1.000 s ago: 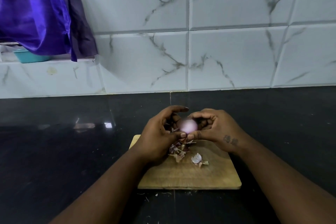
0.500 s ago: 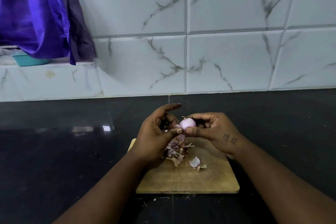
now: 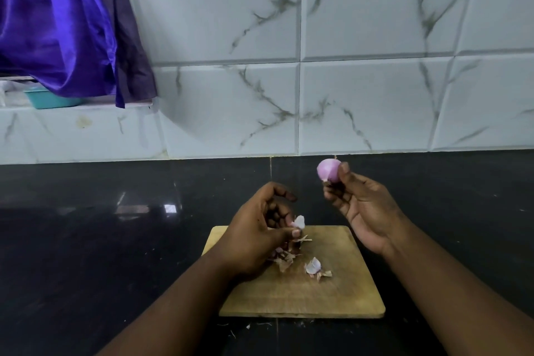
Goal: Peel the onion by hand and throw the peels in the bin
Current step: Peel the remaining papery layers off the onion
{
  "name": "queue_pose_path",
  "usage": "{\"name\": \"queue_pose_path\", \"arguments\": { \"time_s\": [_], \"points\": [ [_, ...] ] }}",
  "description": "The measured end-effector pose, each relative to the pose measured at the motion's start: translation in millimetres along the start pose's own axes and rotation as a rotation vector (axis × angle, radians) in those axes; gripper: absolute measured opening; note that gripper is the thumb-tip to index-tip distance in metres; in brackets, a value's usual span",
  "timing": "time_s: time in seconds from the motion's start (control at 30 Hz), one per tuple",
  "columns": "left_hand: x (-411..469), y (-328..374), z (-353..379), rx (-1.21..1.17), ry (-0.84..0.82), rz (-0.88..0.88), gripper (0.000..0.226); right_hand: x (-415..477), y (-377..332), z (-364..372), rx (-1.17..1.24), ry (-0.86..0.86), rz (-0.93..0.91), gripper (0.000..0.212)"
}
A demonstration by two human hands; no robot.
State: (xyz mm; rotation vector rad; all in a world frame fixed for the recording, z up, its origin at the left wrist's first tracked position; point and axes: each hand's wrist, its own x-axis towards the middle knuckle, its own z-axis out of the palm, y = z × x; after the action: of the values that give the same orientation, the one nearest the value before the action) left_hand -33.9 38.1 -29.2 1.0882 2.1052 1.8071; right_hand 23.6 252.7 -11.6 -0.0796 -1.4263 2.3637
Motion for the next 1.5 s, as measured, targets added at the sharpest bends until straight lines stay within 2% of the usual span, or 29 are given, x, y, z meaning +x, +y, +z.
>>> {"name": "queue_pose_path", "arguments": {
  "time_s": [0.13,0.27,0.37,0.5,0.63,0.83,1.2,1.5],
  "points": [
    [-0.9,0.8,-1.3,0.154,0.013,0.025,0.041,-0.7,6.0,-0.4,-0.129,-0.049,0.002,0.042],
    [-1.4,1.0,-0.3,0.153,0.163,0.096,0.034,-0.8,14.9,2.6,-0.307,-0.112,-0.045,0.056],
    [-2.6,4.3,1.4,0.246,0.254,0.193,0.048,-2.7,19.7,6.1,-0.428,-0.118,-0.083,0.050],
    [-3.2,5.7,2.4,0.374,0.303,0.293,0.062,-4.2,24.2,8.4,-0.511,-0.142,-0.109,0.051],
    [-4.1,5.6,3.7,0.399,0.290,0.287,0.066,-5.5,22.7,10.5,-0.546,-0.176,-0.100,0.057],
    [-3.9,5.8,2.3,0.310,0.270,0.224,0.075,-6.7,17.8,10.3,-0.505,-0.201,-0.123,0.048],
    [-5.6,8.0,2.7,0.301,0.239,0.201,0.075,-5.9,16.1,8.1,-0.636,-0.252,-0.223,0.047],
    [-4.0,2.9,0.6,0.312,0.185,0.155,0.074,-5.2,17.0,6.2,-0.665,-0.260,-0.226,0.041]
  ]
}}
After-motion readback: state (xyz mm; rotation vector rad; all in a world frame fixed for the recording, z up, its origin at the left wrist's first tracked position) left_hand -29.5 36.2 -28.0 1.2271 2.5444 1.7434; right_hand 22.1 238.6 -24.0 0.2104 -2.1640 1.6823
